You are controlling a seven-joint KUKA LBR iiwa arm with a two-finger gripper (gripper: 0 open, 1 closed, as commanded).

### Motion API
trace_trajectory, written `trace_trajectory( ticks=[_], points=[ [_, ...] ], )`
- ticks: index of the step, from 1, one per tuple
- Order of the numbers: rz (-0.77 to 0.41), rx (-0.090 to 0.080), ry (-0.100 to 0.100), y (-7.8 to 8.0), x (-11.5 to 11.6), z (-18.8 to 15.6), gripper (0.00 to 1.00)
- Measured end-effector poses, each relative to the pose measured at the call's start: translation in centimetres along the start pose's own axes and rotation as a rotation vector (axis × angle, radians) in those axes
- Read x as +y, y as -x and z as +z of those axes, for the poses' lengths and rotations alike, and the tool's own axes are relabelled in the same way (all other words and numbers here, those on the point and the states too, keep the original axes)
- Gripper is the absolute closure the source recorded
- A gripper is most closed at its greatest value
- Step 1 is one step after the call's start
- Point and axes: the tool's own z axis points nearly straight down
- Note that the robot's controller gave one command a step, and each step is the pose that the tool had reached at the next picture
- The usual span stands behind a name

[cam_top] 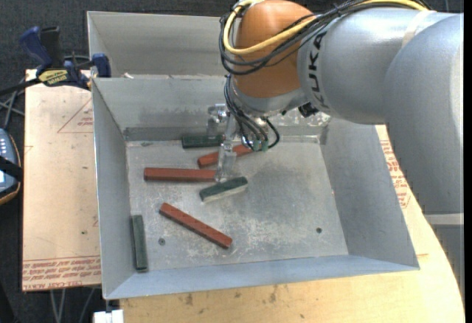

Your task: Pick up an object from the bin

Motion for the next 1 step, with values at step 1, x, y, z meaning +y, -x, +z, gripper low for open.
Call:
trace_trajectory(
  ticks=[1],
  points=[
    [0.002, -0.008, 0.001, 0.17, -0.04, -0.52, 0.00]
  ],
)
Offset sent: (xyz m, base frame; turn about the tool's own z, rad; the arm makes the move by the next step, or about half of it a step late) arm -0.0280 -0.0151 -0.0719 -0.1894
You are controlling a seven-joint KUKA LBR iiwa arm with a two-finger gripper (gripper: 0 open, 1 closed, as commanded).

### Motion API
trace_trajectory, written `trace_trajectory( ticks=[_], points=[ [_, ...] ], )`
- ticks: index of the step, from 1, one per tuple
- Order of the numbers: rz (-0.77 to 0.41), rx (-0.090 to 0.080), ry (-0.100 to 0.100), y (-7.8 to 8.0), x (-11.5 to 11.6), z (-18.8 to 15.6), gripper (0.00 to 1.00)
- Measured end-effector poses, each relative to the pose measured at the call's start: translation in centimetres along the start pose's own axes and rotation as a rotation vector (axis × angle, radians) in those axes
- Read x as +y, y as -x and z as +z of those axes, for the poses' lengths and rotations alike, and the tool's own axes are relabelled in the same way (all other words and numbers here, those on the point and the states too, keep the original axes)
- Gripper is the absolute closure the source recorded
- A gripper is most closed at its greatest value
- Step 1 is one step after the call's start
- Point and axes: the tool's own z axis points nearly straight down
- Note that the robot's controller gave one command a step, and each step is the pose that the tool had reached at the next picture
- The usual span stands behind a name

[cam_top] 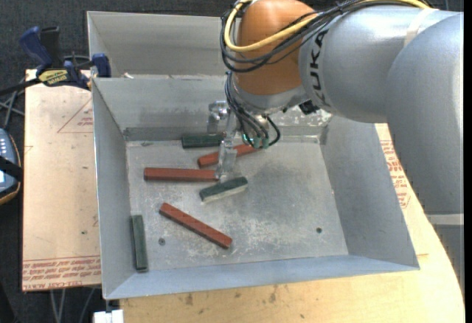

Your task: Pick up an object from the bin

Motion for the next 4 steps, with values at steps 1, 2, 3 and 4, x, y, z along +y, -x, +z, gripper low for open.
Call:
trace_trajectory(
  ticks=[1, 2, 3, 4],
  points=[
    [-0.075, -0.009, 0.001, -0.9, -0.4, 2.5, 0.00],
    [-0.330, 0.001, 0.000, -2.0, -0.4, 6.9, 0.00],
    [-0.398, -0.011, -0.001, 0.5, -6.2, 8.5, 1.00],
    [-0.398, -0.005, 0.000, 0.3, -6.2, 8.8, 0.00]
  ],
)
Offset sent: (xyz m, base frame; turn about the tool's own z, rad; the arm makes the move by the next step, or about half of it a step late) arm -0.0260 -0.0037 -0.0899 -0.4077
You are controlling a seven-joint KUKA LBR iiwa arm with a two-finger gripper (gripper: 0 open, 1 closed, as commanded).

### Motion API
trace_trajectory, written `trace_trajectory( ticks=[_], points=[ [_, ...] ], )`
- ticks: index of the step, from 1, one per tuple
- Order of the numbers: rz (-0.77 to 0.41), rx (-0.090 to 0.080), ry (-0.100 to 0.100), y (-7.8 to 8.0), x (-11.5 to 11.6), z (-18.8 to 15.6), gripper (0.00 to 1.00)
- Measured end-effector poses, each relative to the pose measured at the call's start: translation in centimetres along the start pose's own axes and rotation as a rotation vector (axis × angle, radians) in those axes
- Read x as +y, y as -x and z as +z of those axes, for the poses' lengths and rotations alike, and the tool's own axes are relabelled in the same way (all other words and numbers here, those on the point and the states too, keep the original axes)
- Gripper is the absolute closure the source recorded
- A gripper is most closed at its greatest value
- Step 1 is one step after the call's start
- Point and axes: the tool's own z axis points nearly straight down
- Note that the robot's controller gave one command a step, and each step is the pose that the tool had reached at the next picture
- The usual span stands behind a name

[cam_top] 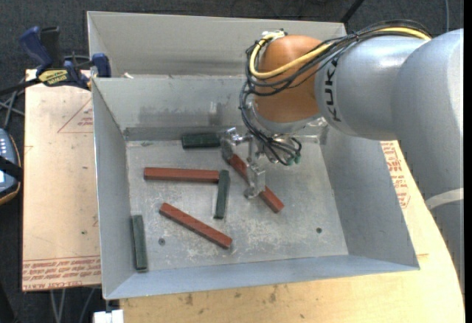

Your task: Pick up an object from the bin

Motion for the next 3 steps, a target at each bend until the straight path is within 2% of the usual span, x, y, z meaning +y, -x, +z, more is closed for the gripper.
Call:
trace_trajectory(
  ticks=[1, 2, 3],
  points=[
    [0.000, 0.001, 0.001, -0.02, 0.03, 0.03, 1.00],
    [0.000, 0.001, 0.001, -0.04, 0.02, 0.06, 0.00],
    [0.000, 0.002, 0.001, -0.05, 0.02, 0.07, 0.00]
  ],
)
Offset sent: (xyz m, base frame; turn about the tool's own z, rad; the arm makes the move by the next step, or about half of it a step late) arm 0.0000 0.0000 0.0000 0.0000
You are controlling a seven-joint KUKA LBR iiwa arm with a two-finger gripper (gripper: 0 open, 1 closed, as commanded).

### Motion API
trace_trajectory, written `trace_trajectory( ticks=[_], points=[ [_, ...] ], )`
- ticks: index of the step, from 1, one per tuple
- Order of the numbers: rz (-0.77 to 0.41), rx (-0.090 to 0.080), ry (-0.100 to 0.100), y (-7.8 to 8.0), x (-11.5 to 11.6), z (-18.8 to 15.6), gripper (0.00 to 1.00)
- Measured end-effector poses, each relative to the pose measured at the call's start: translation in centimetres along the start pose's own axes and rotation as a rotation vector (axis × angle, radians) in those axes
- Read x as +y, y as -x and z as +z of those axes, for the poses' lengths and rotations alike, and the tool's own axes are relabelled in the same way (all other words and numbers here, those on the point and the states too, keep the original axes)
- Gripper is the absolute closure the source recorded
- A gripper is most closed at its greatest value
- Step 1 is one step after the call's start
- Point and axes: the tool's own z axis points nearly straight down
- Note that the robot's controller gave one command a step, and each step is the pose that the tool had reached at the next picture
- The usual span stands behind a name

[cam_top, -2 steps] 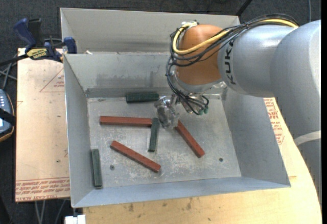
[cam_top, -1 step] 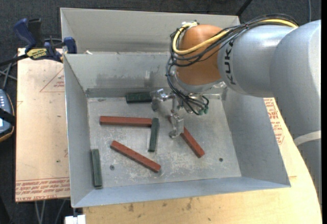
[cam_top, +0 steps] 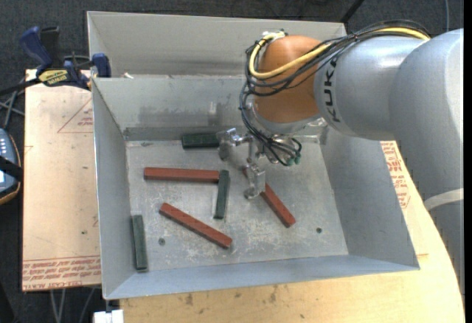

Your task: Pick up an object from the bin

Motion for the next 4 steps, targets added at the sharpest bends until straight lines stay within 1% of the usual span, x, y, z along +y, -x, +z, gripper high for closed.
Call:
trace_trajectory(
  ticks=[1, 2, 3, 4],
  points=[
    [-0.053, 0.007, -0.002, 0.0, 2.4, -1.3, 0.00],
    [-0.098, 0.005, -0.001, 0.8, 4.6, -2.5, 0.00],
    [-0.364, 0.000, -0.001, 0.9, -0.3, -1.7, 1.00],
    [-0.365, 0.000, 0.001, 0.9, -0.2, -1.6, 0.00]
  ],
)
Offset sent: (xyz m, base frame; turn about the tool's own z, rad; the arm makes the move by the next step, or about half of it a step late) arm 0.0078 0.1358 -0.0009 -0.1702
